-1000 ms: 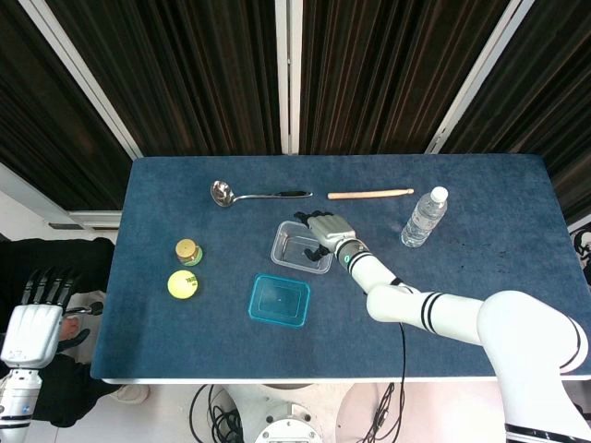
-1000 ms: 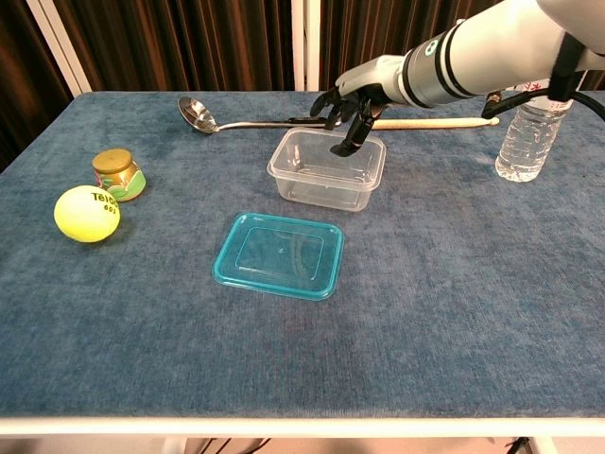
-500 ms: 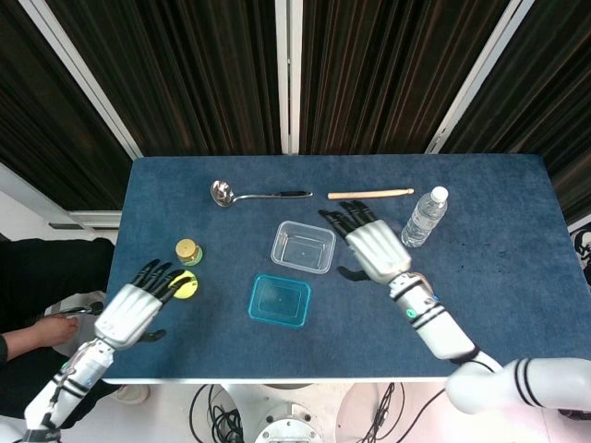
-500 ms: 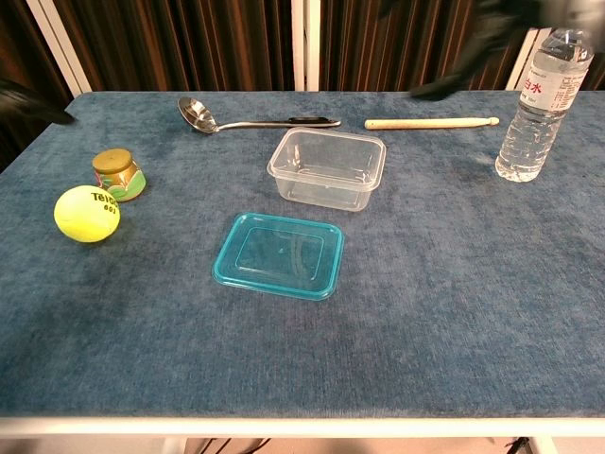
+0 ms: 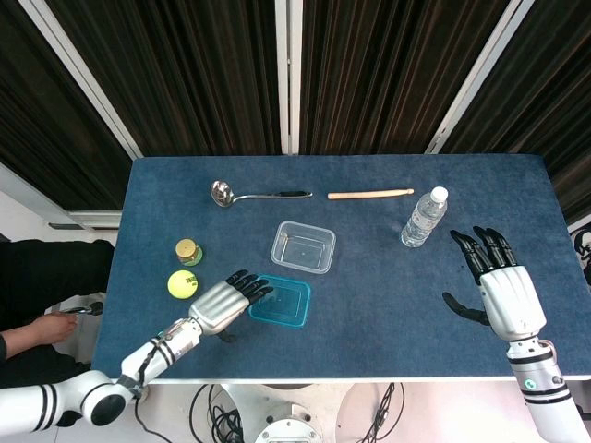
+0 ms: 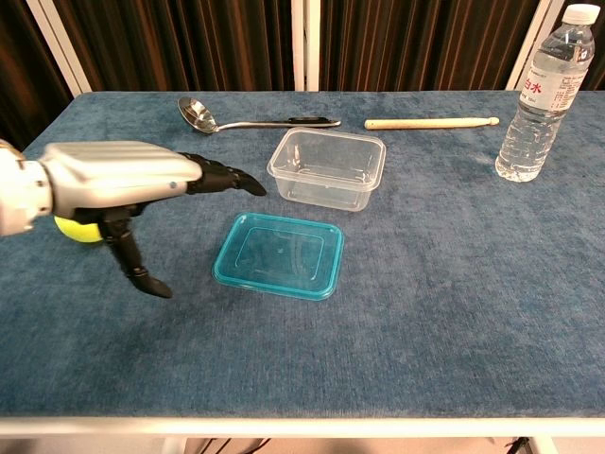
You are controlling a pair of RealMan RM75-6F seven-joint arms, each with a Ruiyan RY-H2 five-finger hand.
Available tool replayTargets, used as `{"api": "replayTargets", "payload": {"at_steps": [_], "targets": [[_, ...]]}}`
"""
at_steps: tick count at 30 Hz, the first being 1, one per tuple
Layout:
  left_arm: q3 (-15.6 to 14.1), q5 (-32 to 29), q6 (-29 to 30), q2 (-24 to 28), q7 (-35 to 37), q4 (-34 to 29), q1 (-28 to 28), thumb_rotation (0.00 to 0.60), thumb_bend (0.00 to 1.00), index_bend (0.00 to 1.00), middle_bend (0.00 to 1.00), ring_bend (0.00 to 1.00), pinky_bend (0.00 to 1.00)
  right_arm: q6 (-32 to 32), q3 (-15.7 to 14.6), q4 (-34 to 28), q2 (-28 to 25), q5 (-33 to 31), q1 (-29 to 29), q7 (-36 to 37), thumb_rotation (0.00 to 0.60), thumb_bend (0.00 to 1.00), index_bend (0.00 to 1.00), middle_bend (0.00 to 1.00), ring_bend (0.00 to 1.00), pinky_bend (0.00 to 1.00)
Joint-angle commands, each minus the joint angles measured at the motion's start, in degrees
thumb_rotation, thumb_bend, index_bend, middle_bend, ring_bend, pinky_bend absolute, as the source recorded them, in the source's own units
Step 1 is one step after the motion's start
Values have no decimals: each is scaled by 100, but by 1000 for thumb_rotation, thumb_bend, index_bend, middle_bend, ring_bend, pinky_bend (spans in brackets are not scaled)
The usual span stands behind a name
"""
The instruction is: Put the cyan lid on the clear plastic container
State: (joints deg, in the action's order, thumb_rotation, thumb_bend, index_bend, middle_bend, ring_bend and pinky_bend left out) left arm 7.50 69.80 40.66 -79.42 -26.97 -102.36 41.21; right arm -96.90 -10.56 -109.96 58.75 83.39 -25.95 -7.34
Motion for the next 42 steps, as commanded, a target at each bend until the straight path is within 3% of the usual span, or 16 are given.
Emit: {"api": "replayTargets", "payload": {"at_steps": [1,8,15,30,42], "targets": [[27,-1620,-15,-594,-1185,183,745,600,0,17,0,0,1,35,100,91,-47,104,147,145,600,129,0,162,59,79],[-202,-3649,786,-1076,-2381,317,1664,600,0,0,0,0,0,236,321,191,-63,287,362,305,600,129,0,158,59,79],[-212,-4755,1428,-1316,-2912,362,2196,600,0,0,0,0,0,412,540,294,-59,315,540,456,600,128,0,151,58,79],[-177,-6007,1966,-1625,-3628,294,2962,600,0,16,0,0,0,721,853,386,-124,404,850,739,600,127,0,142,59,79],[-242,-5816,1947,-1596,-3495,-149,3135,600,0,52,0,0,0,878,1019,507,-130,485,1049,953,600,127,0,137,59,79]]}}
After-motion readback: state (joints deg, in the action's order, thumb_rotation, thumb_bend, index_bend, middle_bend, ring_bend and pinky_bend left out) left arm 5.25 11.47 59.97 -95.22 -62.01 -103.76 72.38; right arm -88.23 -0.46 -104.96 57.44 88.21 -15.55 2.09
